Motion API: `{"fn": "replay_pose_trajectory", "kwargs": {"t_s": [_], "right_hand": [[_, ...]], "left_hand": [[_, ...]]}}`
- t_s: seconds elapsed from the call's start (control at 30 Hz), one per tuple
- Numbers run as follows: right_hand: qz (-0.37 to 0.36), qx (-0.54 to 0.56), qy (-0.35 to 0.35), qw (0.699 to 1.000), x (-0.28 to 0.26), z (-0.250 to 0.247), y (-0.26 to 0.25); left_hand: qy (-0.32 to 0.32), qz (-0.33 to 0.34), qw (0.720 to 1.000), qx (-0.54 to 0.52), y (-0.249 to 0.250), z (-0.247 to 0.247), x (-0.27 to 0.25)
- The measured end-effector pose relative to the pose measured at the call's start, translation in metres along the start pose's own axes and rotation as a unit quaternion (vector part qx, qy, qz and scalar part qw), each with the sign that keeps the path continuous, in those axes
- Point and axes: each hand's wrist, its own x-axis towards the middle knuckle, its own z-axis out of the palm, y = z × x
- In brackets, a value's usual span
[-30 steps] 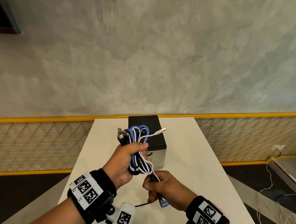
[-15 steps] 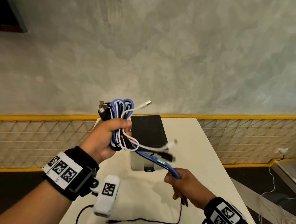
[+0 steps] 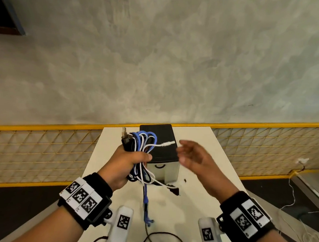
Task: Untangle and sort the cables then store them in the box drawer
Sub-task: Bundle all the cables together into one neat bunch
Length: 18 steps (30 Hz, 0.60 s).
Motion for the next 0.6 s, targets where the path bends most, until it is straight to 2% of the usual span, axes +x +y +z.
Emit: {"fn": "replay_pose_trajectory", "kwargs": {"t_s": [0.03, 0.1, 0.2, 0.33, 0.4, 0.6], "right_hand": [[-0.044, -0.018, 0.025, 0.999, 0.005, 0.005, -0.009], [-0.089, -0.088, 0.012, 0.992, 0.012, 0.016, -0.024], [-0.098, -0.181, -0.011, 0.979, 0.016, 0.029, -0.031], [-0.083, -0.085, 0.024, 0.993, 0.020, 0.034, -0.031], [-0.087, -0.086, 0.049, 0.991, 0.022, 0.036, -0.030], [-0.174, -0.270, 0.092, 0.942, 0.019, 0.051, -0.024]], "left_hand": [[-0.002, 0.000, 1.000, 0.019, -0.002, 0.003, -0.002], [-0.007, 0.000, 0.999, 0.038, -0.005, 0.008, -0.005], [-0.016, 0.003, 0.999, 0.029, -0.007, 0.013, -0.008], [-0.051, 0.001, 0.997, 0.064, -0.004, 0.012, -0.013], [-0.076, -0.006, 0.993, 0.090, -0.007, 0.011, -0.014], [-0.075, -0.029, 0.993, 0.090, -0.018, 0.015, -0.017]]}}
